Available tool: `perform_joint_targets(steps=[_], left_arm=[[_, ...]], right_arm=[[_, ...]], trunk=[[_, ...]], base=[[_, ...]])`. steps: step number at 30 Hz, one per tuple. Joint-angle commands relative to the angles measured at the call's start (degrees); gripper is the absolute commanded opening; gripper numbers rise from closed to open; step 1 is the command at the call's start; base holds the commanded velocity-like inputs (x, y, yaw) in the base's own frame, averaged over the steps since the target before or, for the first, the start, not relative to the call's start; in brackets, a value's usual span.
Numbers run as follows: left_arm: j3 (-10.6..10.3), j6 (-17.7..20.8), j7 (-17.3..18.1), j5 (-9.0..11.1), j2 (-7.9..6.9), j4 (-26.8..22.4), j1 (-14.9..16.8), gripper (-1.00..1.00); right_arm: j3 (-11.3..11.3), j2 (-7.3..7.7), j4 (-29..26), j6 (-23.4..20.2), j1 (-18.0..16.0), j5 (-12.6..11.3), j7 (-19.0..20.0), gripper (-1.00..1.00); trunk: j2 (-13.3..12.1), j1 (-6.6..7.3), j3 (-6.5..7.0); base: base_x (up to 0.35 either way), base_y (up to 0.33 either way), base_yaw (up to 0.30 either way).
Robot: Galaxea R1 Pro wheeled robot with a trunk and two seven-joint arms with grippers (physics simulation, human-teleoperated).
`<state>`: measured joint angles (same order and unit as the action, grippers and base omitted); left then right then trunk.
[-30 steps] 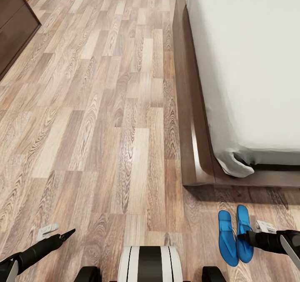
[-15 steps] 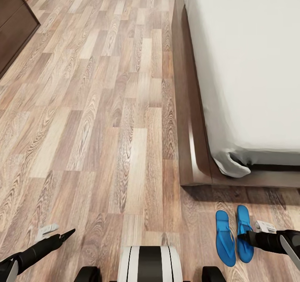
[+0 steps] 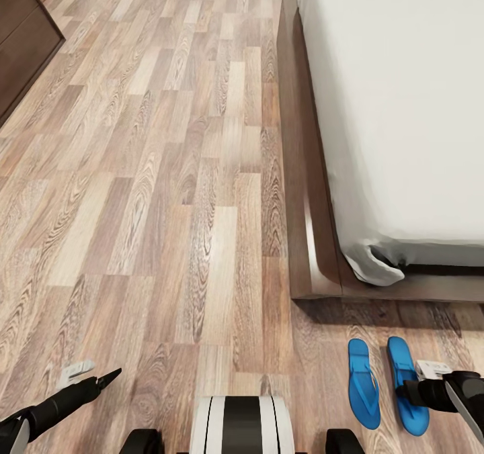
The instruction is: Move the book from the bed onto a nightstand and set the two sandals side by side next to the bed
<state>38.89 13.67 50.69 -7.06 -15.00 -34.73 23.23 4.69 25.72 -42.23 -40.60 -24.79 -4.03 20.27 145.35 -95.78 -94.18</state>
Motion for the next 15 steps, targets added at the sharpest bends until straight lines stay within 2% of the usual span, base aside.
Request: perform_joint_targets(steps=[1,15], left_arm=[[0.43,0.48,0.47,-0.50,0.06,-0.08,0.06,1.00],[0.42,0.48,0.47,-0.50,0.06,-0.08,0.06,1.00]], right_arm=[[0.08,-0.02,-0.05,-0.37,-0.01,-0.37,-0.03,-1.00],[0.06,-0.06,0.11,-0.36,-0.01,-0.36,-0.04,-1.00]], trunk=[[0.01,0.01,-0.03],[0.03,-0.02,-0.25]], base=[[0.000,0.000,0.000],[0.000,0.000,0.000]])
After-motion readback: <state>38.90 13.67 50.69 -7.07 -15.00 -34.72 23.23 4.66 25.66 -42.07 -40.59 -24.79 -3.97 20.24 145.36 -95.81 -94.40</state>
